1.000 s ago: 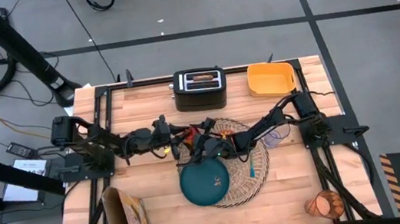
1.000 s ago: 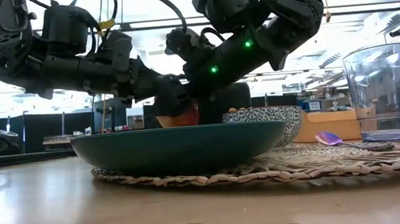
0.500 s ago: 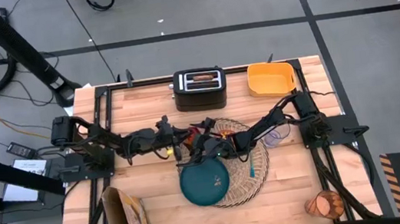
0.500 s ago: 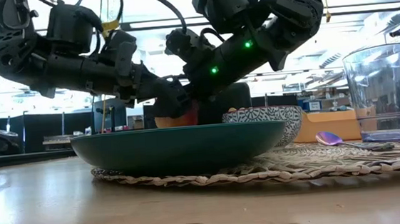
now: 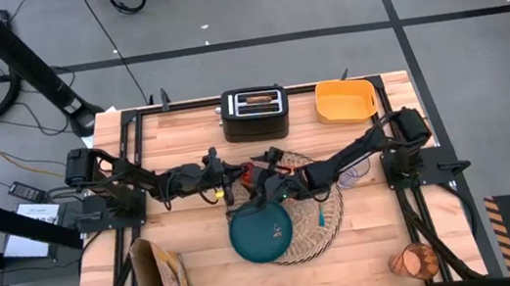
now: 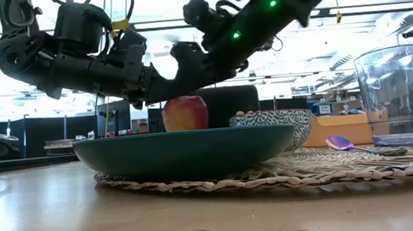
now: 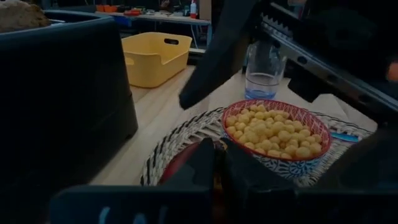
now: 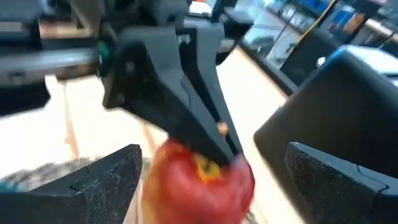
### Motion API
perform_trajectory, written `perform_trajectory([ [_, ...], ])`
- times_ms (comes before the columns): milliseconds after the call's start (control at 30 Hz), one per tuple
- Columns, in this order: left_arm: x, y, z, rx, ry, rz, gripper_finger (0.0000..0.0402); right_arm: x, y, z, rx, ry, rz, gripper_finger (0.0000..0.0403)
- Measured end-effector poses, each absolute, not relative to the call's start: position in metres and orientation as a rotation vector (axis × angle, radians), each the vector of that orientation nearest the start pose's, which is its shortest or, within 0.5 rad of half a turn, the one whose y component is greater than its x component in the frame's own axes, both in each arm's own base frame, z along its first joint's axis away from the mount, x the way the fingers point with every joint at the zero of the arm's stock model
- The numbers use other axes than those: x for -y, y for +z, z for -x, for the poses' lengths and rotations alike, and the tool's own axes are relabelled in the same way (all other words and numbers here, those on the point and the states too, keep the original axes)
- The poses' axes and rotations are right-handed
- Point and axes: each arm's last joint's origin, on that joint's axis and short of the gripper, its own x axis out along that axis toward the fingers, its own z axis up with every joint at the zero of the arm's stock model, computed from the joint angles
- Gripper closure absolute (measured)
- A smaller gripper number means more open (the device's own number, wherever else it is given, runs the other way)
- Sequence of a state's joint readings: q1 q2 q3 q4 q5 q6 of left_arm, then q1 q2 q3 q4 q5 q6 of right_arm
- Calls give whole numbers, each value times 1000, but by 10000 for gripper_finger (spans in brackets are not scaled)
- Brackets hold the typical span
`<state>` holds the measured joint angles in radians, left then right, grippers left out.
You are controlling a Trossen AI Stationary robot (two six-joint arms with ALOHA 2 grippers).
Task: Arrange a breakfast setting
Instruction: Put the apple on the brown table mat to the top of the dark green plate
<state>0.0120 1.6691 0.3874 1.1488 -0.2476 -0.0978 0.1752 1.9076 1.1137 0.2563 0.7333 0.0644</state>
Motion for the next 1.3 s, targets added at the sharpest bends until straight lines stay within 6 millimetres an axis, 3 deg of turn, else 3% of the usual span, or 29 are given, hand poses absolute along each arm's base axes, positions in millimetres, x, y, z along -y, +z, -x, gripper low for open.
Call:
perform_trajectory([
  [100,-10,136,-268,-116,266,82,382,-55,180,-389,-509,-532,152,5],
  [267,-7,134,-268,-140,257,79,380,-65,207,-376,-481,-504,127,4],
  [533,-6,138,-284,-182,267,86,381,-68,245,-362,-386,-485,81,10],
  [933,-11,125,-294,-219,349,81,376,-74,249,-358,-381,-452,50,14],
  [1300,-10,125,-294,-215,345,77,316,-74,254,-356,-367,-438,8,6],
])
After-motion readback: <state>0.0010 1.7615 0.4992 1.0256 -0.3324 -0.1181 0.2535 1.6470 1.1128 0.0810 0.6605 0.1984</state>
